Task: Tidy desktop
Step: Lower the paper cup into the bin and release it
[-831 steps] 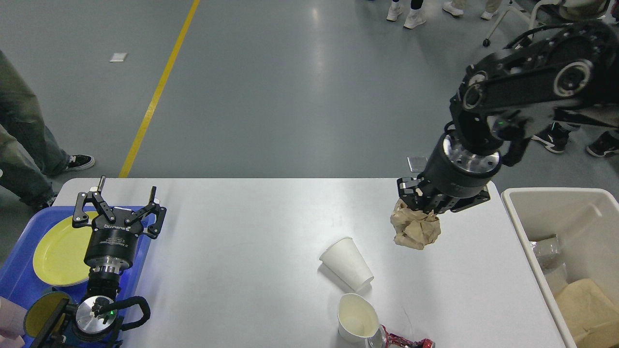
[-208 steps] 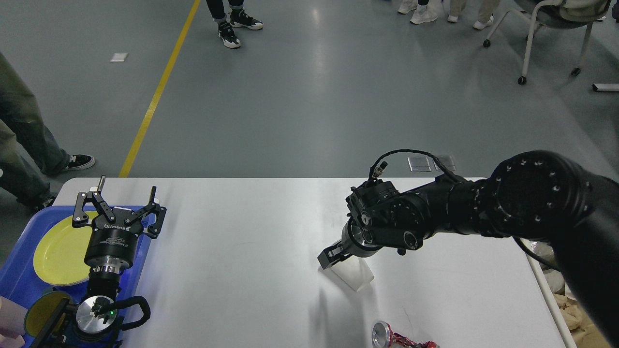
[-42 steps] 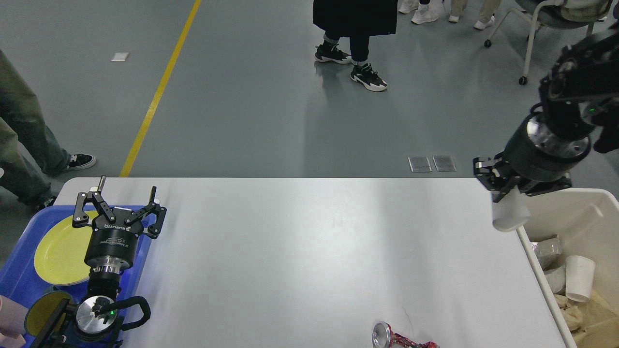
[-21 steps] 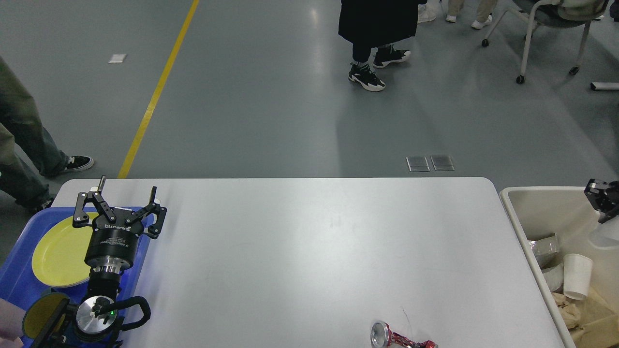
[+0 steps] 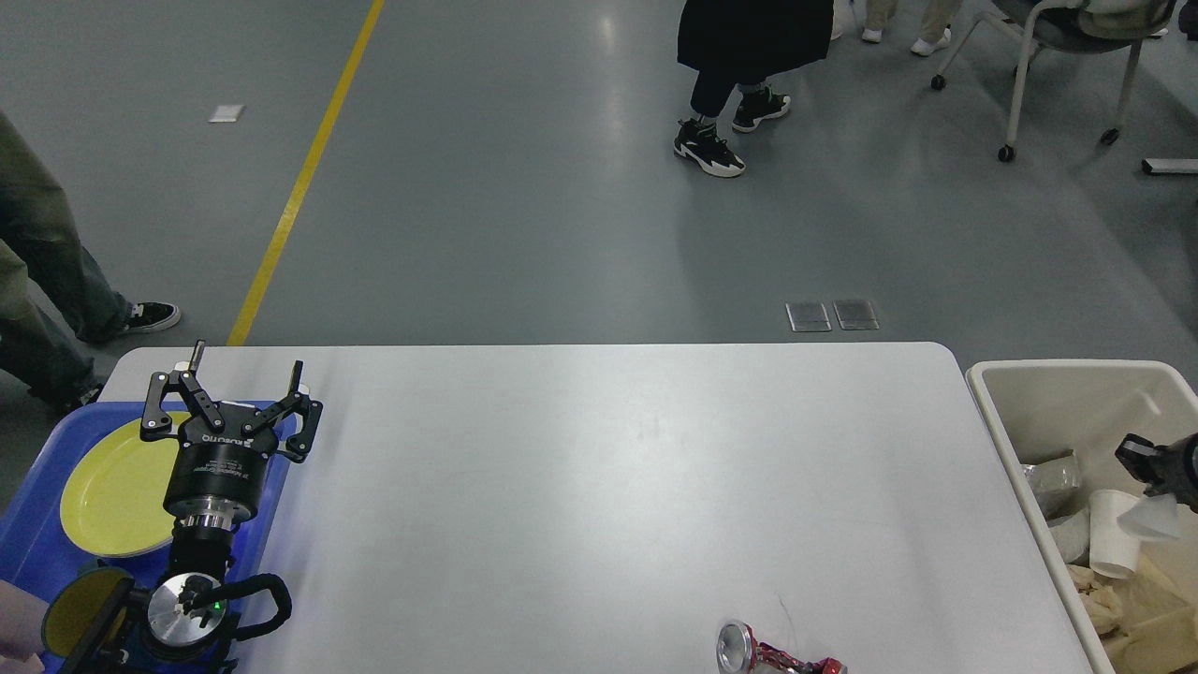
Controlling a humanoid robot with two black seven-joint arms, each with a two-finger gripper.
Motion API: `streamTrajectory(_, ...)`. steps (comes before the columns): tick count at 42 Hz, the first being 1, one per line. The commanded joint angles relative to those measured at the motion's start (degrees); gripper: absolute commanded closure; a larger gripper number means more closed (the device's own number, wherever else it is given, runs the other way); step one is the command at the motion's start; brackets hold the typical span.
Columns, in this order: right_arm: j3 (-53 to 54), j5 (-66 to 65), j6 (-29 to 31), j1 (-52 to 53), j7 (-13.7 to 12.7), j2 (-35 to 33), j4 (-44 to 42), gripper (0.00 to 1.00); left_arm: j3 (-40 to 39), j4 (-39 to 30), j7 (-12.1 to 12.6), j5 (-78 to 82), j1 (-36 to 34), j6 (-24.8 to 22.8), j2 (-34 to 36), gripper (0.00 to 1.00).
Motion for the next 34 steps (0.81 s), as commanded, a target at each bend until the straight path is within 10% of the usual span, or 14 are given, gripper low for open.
streamTrajectory(1,-0.2,0.0,-6.8,-8.2,0.9,3.9,-5.1,1.0,-0.1,0.0,0.0,0.0,0.0,-0.1,0.1,0.04)
streamTrajectory(28,-2.6,0.3,-24.8,-25.8,0.4,11.4,-14.0,1.0,-0.1,0.0,0.0,0.0,0.0,0.0,0.1,0.04)
streamTrajectory(34,-2.4,0.4,-30.5,-25.4,0.4,11.6,-14.0,0.05,0.0,0.0,0.0,0.0,0.0,0.0,0.1,0.04)
